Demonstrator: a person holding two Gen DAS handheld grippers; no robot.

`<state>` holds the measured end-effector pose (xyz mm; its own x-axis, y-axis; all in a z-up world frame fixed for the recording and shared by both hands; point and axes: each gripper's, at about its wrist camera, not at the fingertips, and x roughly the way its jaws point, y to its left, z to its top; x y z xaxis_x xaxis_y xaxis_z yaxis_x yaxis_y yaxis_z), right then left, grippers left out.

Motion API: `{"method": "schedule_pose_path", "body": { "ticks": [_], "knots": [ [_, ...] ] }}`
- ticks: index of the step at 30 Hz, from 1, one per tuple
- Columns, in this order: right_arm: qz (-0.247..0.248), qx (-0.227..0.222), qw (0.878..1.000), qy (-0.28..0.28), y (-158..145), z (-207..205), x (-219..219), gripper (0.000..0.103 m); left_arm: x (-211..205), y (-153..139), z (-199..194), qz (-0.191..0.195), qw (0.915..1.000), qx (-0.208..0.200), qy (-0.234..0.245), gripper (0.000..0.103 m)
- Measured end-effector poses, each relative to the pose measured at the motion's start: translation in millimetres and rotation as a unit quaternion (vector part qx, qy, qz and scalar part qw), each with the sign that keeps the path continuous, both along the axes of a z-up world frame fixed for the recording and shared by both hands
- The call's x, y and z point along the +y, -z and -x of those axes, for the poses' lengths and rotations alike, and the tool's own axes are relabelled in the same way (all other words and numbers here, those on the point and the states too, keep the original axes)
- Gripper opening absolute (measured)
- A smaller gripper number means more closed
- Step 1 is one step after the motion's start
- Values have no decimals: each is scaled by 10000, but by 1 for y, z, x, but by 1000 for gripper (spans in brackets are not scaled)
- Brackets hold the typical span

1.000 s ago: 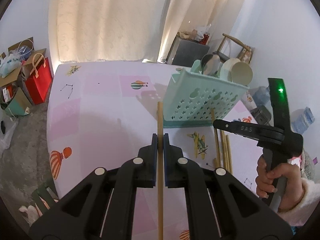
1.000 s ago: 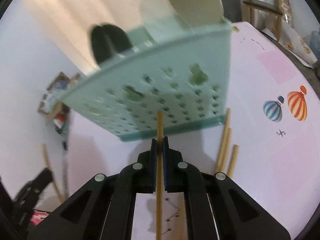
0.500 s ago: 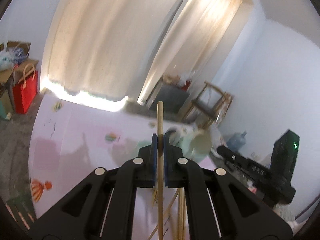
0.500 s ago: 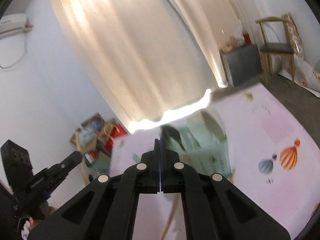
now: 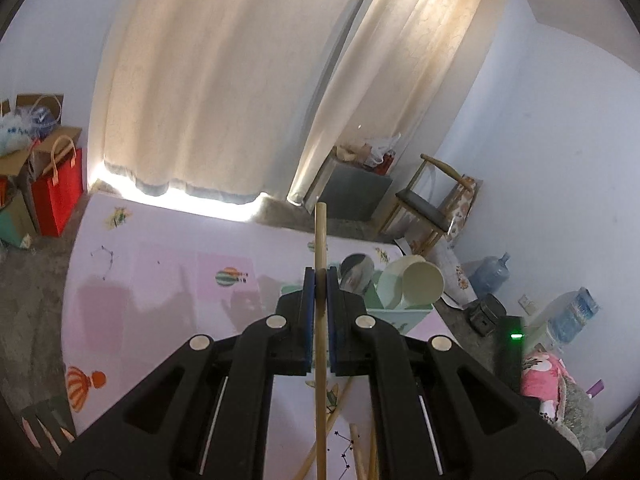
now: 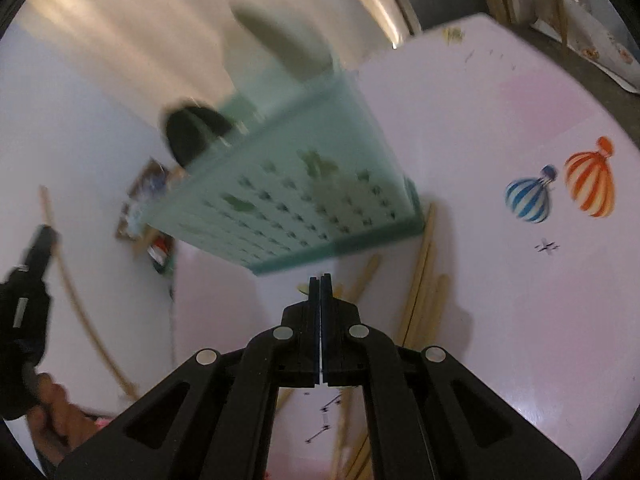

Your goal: Organize utensils

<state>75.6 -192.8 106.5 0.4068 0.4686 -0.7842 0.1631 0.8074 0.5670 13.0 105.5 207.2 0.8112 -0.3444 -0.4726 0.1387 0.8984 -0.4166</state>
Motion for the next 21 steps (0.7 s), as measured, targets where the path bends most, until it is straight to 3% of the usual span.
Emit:
{"method": "schedule_pose_path", "body": {
  "ticks": [5,9,15,21],
  "knots": [
    [595,529,9961,-382,27,-22,25,5,-2,2,4,-32,10000,24,14,4],
    [630,950,9930,-316,41,-22,28,17,-1,2,6,-44,10000,19,-4,4],
    [736,883,9930,-260,42,-27,36,27,5,5,7,65,9999,59,-92,4],
    [1289,953,9868,-248,37,-37,59,31,4,9,8,35,9999,50,-149,4]
  ]
}}
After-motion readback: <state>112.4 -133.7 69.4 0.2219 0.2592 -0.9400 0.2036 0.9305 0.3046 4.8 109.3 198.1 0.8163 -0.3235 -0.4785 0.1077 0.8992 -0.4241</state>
